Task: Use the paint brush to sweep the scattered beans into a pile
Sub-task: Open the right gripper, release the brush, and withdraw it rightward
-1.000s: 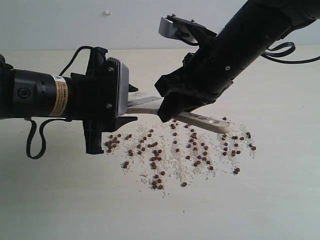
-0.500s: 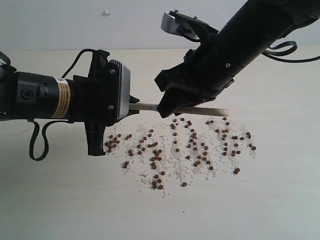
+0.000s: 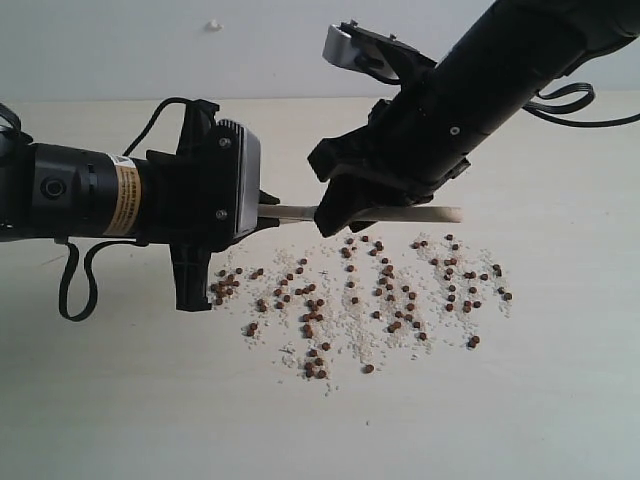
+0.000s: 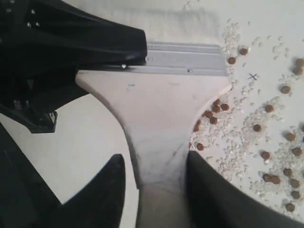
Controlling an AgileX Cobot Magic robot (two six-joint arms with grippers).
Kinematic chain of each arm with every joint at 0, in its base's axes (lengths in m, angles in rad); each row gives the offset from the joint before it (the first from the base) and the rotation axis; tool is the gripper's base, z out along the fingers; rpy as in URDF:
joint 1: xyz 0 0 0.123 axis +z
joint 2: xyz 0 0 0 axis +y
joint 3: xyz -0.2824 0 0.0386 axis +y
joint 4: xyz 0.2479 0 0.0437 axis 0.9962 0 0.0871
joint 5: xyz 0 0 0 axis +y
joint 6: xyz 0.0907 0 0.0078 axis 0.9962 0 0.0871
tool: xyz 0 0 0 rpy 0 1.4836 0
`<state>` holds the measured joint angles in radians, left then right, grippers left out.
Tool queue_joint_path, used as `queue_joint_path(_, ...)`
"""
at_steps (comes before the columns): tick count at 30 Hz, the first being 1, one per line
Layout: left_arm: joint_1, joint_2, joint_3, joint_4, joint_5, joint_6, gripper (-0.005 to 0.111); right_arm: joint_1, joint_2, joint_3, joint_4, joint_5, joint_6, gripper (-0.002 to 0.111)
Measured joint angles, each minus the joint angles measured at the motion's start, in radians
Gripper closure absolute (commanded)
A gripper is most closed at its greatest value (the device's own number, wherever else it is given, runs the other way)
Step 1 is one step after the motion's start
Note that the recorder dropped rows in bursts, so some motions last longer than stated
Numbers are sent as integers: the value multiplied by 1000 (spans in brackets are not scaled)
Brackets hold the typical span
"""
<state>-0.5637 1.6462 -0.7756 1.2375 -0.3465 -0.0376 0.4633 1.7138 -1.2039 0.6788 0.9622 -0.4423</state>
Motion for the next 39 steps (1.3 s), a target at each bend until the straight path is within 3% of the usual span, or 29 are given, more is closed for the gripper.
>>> queue_joint_path(13,0,0,0,-9,-15,-27,107,0,-62,0,-49,-110,0,55)
queue_joint_path(20,0,0,0,-11,-15,-107,107,0,-214,0,-225,-243,109,56)
queue_joint_path(23,0,0,0,-11,-15,-217,107,0,-285,0,-387,-262,214,64)
queue_joint_path(27,0,0,0,-1,-15,-399,107,0,-383,23,-615,-288,414,86)
queue_joint_path(32,0,0,0,72,-25,-671,107,0,-558,140,-801,-446,590,108)
queue_joint_path(39,37,0,33,212,-148,-874,107,0,-851,408,-892,-662,724,108)
